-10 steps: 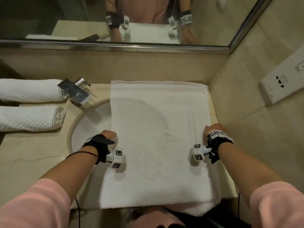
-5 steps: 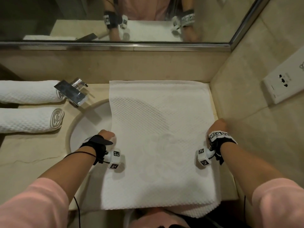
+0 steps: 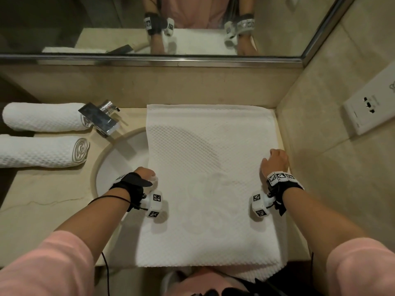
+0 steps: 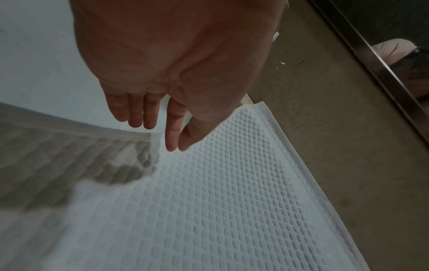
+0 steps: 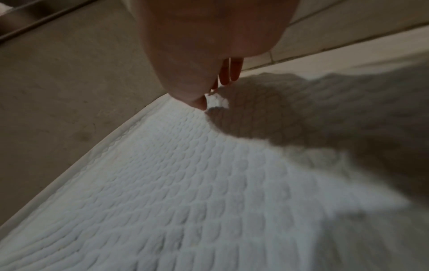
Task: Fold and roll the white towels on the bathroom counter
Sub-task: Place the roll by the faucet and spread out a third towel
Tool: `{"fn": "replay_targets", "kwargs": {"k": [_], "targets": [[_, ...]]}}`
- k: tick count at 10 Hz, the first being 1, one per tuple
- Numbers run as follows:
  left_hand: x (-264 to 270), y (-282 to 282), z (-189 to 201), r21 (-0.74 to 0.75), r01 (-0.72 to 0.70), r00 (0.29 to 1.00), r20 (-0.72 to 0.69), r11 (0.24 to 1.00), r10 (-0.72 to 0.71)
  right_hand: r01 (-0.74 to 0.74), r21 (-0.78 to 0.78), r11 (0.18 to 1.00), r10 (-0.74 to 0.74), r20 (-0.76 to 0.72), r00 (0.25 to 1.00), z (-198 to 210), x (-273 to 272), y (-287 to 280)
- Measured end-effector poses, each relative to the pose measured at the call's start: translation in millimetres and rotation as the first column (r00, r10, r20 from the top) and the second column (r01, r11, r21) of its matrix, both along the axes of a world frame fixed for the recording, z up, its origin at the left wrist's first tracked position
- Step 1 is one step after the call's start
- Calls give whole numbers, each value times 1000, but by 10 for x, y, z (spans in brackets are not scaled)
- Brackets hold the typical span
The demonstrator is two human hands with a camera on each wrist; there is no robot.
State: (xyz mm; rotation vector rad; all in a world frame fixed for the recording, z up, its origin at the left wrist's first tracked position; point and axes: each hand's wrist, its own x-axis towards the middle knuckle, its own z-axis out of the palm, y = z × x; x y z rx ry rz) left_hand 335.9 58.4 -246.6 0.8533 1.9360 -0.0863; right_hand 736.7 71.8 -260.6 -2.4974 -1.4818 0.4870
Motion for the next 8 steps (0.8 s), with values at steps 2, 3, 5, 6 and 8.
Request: {"fn": "replay_targets", "kwargs": {"k": [2,3,5,6,8], "targets": [[-133,-180,92,97,-87,991,114,991,76,242,218,946,-208,-166,964,-31,-77,-419],[-205,-358,93,57,-233,925,321,971,203,422,206,883,-366,-260,893,-10,-132,-785],[-321,-929,286,52,-304,833,500,951,238,625,118,772,-575,-291,765,58,-404,-1753],[-432,-1243,314,106,-337,830,502,936,242,706,107,700,-645,-332,689,44,-556,-2266],[-675,-1778,152,201,-542,737,581,816,347,819,-114,563,-748,-493,445,-5,-690,-2884]]}}
